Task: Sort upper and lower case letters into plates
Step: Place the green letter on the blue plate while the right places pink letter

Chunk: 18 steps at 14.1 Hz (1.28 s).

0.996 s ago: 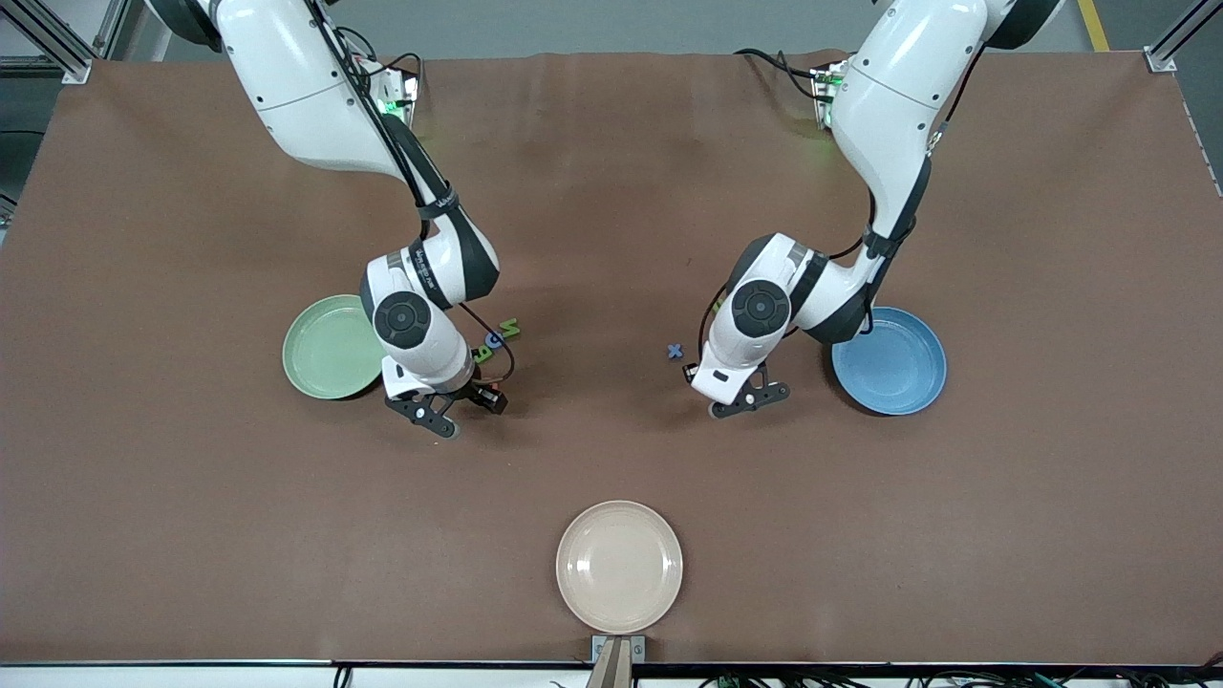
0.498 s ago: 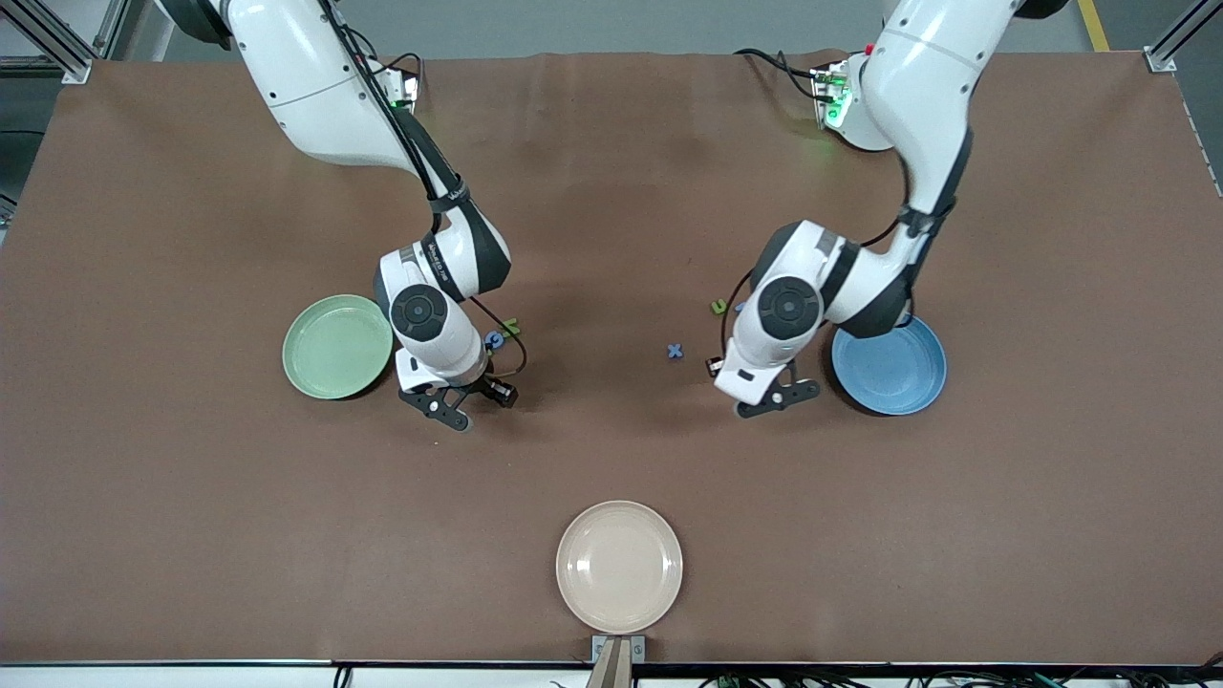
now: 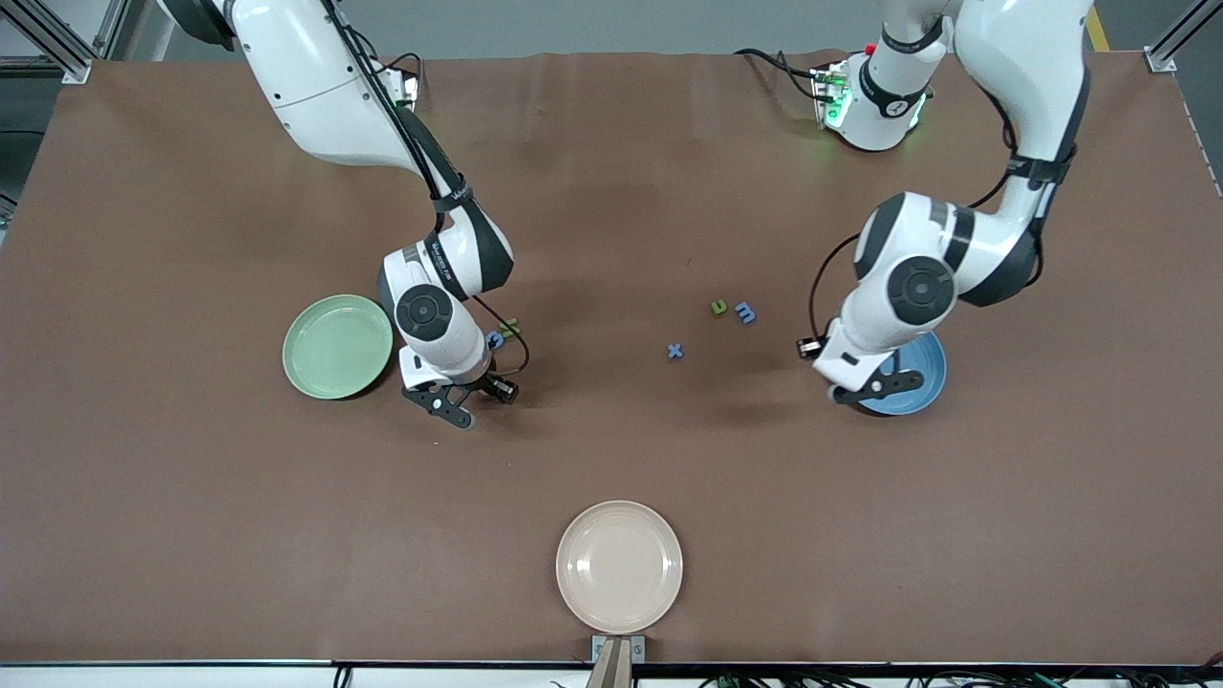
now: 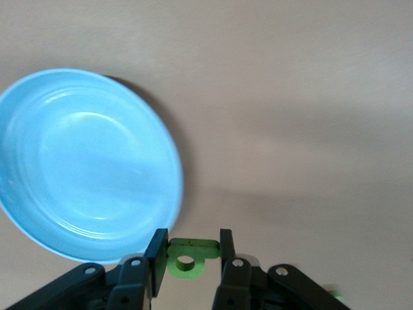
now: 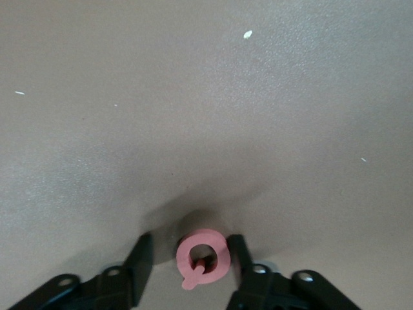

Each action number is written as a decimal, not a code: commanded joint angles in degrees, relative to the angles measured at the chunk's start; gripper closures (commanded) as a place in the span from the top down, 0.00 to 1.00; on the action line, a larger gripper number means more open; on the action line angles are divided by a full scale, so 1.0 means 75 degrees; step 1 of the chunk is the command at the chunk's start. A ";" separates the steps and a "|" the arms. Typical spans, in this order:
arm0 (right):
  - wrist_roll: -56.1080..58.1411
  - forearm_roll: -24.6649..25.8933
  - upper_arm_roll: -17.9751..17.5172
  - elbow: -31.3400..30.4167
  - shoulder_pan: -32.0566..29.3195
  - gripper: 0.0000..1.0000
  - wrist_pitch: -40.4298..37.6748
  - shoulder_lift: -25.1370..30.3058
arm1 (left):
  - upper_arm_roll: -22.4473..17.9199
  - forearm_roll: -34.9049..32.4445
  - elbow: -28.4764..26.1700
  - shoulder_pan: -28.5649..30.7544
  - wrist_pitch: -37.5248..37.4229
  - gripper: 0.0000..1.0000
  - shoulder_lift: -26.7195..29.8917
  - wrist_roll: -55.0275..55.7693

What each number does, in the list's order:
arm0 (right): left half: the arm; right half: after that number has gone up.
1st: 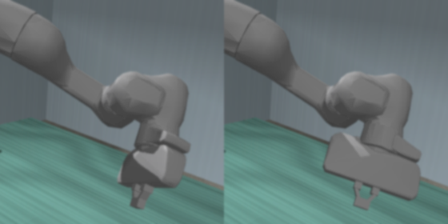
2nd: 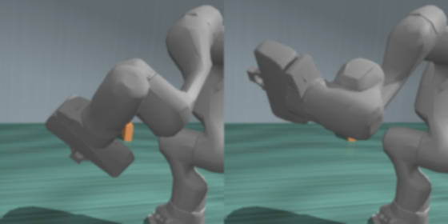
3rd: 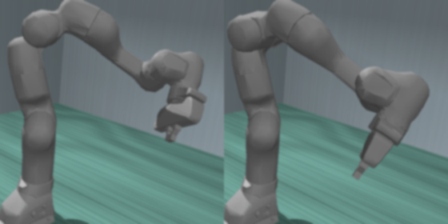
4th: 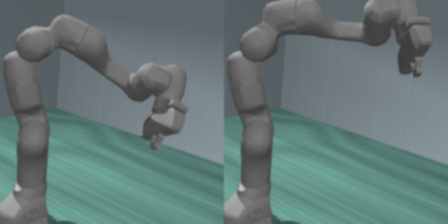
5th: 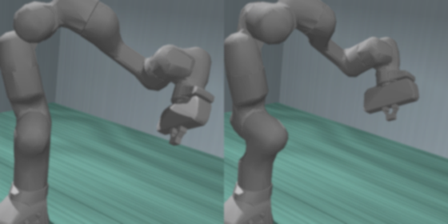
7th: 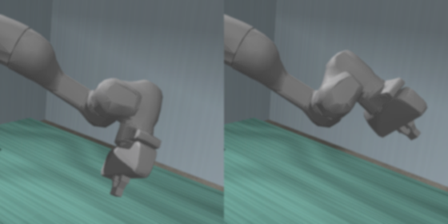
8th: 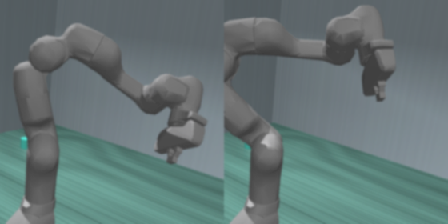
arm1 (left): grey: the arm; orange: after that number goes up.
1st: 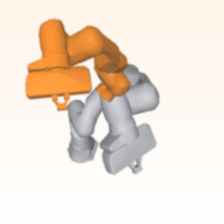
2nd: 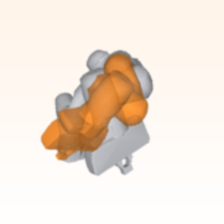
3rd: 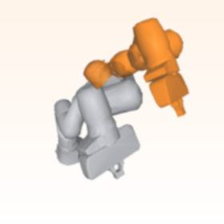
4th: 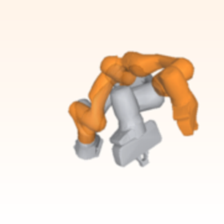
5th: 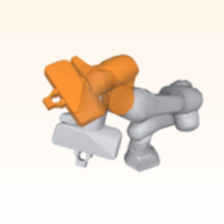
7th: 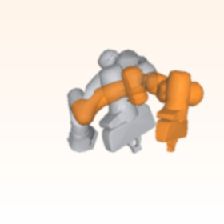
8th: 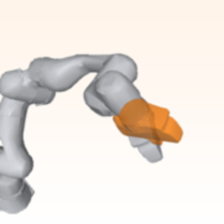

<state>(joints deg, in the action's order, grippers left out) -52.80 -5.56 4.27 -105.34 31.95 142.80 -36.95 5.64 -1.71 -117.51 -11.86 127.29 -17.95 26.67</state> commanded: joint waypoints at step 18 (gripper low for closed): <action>0.5188 -0.0021 0.0087 -0.3319 -0.2618 0.01 -0.0738 0.3214 | 0.0080 -0.1272 -0.2403 0.1921 0.2985 0.21 -0.0032 -0.2313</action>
<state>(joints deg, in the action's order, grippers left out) -16.70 -5.55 5.98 -122.26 13.97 133.09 -17.27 5.85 -10.04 -135.11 1.83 148.59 -18.33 9.96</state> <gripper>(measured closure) 0.639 0.634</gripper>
